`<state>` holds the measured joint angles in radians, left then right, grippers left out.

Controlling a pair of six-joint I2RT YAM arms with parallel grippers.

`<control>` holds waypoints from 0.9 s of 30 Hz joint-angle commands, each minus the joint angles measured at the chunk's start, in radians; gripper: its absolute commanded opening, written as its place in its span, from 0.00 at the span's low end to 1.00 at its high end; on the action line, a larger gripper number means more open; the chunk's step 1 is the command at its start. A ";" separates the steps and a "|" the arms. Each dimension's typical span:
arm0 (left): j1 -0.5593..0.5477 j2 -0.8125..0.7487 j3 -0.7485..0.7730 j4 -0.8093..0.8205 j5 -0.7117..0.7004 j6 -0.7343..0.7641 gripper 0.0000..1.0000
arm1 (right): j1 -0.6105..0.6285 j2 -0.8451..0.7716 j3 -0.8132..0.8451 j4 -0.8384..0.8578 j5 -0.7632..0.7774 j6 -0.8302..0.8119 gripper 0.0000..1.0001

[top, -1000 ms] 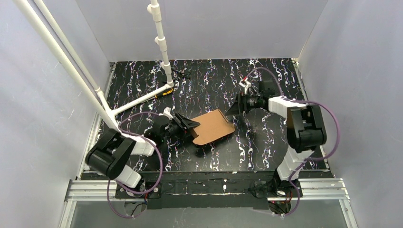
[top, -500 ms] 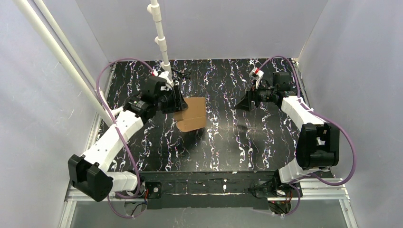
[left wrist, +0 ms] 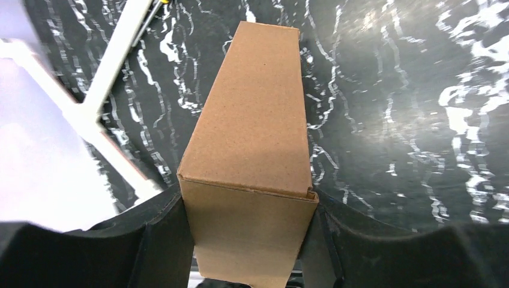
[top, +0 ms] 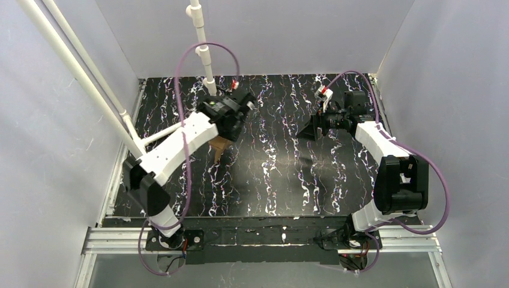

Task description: Fold the paper box

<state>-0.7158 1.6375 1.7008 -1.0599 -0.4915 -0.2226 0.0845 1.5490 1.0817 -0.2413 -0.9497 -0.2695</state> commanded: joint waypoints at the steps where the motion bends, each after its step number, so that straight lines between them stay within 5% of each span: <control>1: -0.081 0.096 0.081 -0.121 -0.314 0.048 0.30 | 0.000 0.006 -0.012 -0.004 -0.005 -0.017 0.98; 6: -0.184 0.228 0.151 -0.130 -0.466 0.029 0.22 | -0.001 0.012 -0.012 -0.004 0.004 -0.022 0.98; 17: -0.293 0.470 0.190 -0.130 -0.523 -0.119 0.23 | -0.006 0.025 -0.007 -0.023 0.012 -0.046 0.98; 27: -0.323 0.513 0.167 -0.127 -0.424 -0.236 0.53 | -0.014 0.042 0.001 -0.045 0.009 -0.065 0.98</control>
<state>-1.0317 2.1609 1.8545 -1.1866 -0.9737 -0.3611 0.0803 1.5803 1.0817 -0.2749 -0.9360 -0.3149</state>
